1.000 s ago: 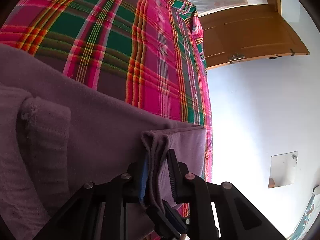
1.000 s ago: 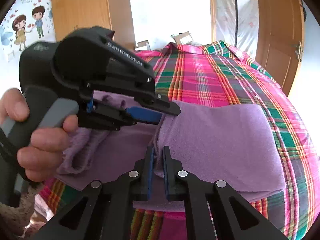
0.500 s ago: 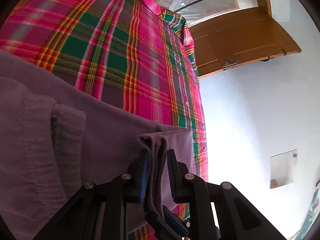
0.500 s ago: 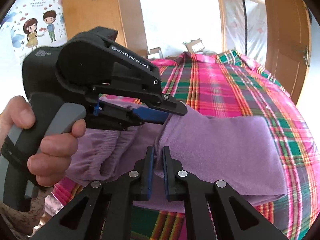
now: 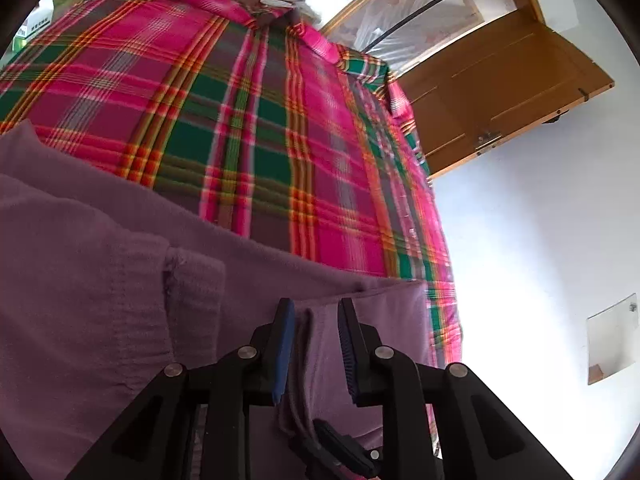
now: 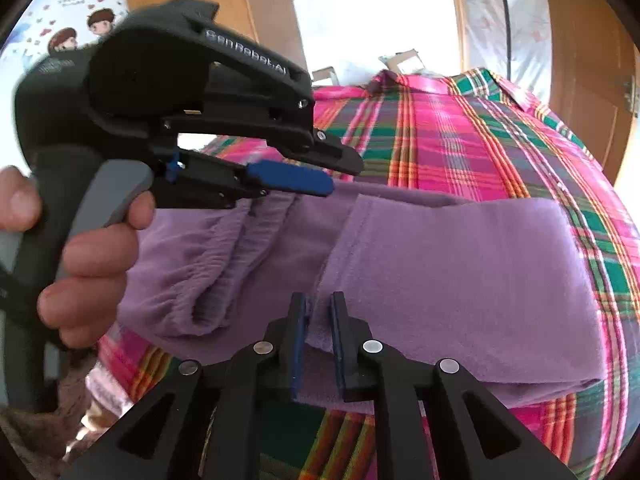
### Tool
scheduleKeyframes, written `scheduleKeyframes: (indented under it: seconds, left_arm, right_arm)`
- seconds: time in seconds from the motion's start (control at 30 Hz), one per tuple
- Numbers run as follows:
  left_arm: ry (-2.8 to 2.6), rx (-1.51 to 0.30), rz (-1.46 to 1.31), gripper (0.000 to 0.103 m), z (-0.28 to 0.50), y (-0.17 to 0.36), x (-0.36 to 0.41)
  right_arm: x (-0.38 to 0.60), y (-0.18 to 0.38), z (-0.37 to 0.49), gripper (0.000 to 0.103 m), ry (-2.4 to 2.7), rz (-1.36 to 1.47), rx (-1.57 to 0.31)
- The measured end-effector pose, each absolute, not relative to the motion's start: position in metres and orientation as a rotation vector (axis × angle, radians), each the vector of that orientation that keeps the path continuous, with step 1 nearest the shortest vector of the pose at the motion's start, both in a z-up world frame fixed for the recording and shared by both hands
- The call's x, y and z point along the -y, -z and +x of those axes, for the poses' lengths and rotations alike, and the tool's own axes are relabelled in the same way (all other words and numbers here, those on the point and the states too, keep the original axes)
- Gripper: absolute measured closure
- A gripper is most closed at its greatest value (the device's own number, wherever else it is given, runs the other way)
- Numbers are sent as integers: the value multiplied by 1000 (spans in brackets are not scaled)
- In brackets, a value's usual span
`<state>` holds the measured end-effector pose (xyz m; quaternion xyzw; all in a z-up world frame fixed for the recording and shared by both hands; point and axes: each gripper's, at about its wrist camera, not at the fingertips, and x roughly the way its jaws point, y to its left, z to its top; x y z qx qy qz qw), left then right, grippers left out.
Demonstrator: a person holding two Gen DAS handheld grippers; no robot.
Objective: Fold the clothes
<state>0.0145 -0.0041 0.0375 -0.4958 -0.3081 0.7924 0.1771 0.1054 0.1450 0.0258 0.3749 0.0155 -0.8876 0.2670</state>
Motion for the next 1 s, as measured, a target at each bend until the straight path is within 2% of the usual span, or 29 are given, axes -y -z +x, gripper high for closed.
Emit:
scheduleKeyframes:
  seconds: [0.3,0.73,1.0]
  left_arm:
    - [-2215,776,-1341,81,16,-51,-23]
    - [-2172,596,-1525,81,12,-21,-62]
    - [-2175,596,-1531,81,7,-18,-60]
  right_arm:
    - [-220,-54,89,85,2633,920,76]
    - [-248,-20,31,86,2707,1150,8]
    - [-244,-28,4,85,2678,1158,-18]
